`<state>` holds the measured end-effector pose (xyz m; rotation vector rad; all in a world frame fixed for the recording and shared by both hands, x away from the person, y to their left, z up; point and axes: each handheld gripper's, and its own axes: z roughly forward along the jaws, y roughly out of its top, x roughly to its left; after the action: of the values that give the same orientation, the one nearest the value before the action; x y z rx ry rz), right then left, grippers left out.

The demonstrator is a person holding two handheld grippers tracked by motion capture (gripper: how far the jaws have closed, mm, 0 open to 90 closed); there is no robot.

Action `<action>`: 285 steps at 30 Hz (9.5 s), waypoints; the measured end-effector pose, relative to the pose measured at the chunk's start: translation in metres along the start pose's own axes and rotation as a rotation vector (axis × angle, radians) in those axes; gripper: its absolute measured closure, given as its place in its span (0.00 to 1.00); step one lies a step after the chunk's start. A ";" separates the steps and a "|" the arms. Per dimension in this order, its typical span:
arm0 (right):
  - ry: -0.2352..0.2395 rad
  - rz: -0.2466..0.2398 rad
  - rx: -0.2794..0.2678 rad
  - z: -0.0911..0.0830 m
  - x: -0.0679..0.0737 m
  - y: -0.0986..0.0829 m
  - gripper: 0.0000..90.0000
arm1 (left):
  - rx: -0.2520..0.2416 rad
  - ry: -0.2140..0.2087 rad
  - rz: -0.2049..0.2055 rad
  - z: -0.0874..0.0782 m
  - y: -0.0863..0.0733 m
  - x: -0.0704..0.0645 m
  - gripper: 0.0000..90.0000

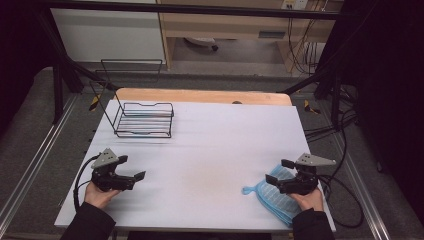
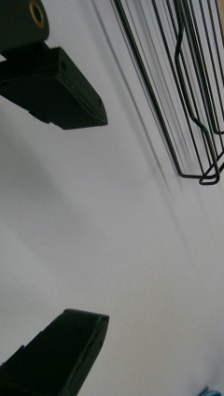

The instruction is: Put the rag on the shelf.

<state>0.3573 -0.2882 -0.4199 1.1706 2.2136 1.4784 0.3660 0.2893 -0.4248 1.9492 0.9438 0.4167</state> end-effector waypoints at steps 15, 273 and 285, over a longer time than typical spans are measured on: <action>-0.019 -0.011 0.051 0.004 0.010 0.004 0.04 | 0.003 0.010 -0.008 0.000 -0.002 0.001 0.06; 0.106 -0.023 0.203 0.174 0.188 0.029 0.90 | 0.088 0.041 -0.021 0.011 -0.002 -0.003 0.08; 0.093 0.006 0.199 0.206 0.213 0.024 0.88 | 0.085 0.043 -0.028 0.010 -0.002 -0.001 0.08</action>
<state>0.3491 0.0082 -0.4459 1.1892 2.4700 1.3662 0.3706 0.2833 -0.4319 2.0089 1.0296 0.4096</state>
